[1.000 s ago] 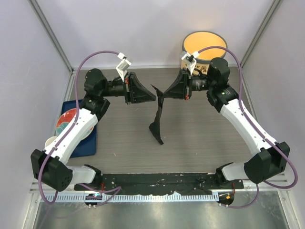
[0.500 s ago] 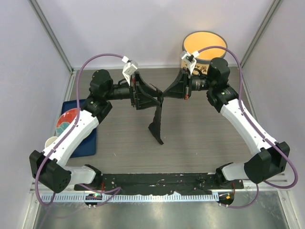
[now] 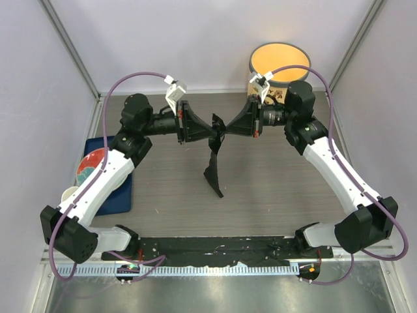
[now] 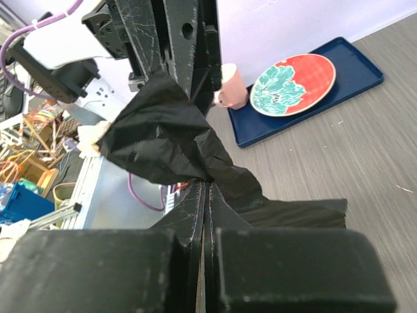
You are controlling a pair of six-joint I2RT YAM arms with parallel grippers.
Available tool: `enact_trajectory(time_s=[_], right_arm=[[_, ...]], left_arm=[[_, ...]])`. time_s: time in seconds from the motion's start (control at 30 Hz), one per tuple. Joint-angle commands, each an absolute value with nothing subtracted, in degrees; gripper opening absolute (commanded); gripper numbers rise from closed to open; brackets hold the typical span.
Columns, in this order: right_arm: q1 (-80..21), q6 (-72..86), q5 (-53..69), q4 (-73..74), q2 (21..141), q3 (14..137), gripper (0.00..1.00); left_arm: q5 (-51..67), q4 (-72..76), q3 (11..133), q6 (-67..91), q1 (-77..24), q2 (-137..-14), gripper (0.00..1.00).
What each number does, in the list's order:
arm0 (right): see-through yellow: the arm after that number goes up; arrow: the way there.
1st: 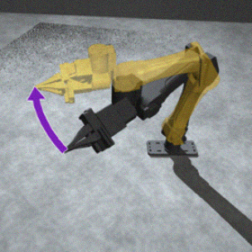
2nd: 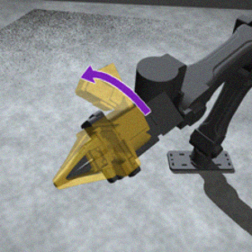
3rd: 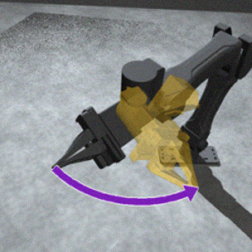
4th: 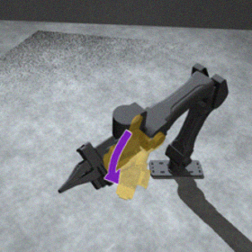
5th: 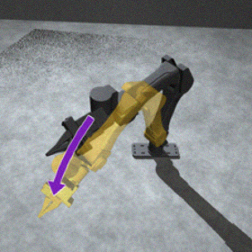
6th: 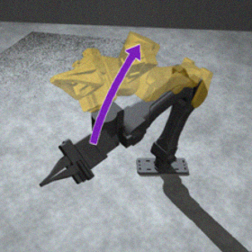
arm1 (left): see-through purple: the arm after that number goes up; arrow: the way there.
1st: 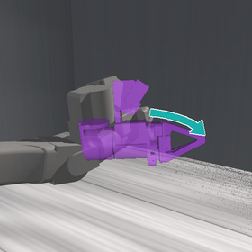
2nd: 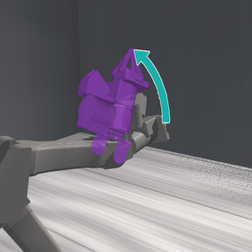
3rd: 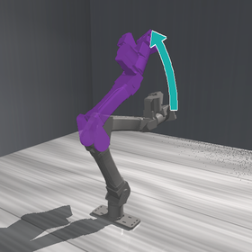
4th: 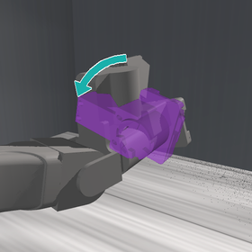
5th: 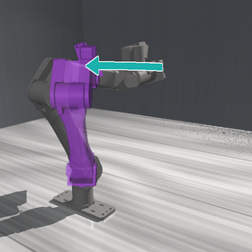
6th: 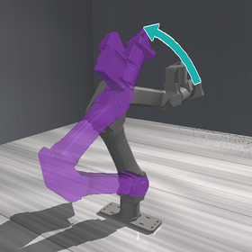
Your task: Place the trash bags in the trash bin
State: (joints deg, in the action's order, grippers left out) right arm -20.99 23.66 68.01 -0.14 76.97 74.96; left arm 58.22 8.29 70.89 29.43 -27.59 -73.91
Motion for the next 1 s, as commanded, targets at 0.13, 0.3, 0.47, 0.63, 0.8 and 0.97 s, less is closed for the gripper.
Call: enact_trajectory(time_s=[0.13,0.3,0.47,0.63,0.8,0.97], right_arm=[[-16.79,23.12,66.27,-0.35,74.62,74.80,0.01],[-15.65,21.36,66.27,2.28,74.79,74.97,0.01],[-14.95,16.36,64.16,9.13,74.79,75.85,0.01],[-12.48,13.80,64.59,12.74,75.23,76.11,0.12],[-16.24,15.47,66.69,11.78,75.67,80.33,0.54],[-23.46,15.67,53.19,10.61,74.61,81.46,0.91]], left_arm=[[61.52,8.79,69.61,31.11,-24.17,-70.05,0.00],[61.35,13.97,68.47,37.25,-21.80,-70.58,0.00],[62.93,23.28,68.55,44.46,-20.57,-72.42,0.00],[63.99,14.45,71.10,37.65,-19.51,-71.90,0.00],[60.21,13.27,71.36,37.44,-20.21,-72.86,0.00],[58.97,13.45,72.16,36.83,-22.76,-74.09,0.00]])
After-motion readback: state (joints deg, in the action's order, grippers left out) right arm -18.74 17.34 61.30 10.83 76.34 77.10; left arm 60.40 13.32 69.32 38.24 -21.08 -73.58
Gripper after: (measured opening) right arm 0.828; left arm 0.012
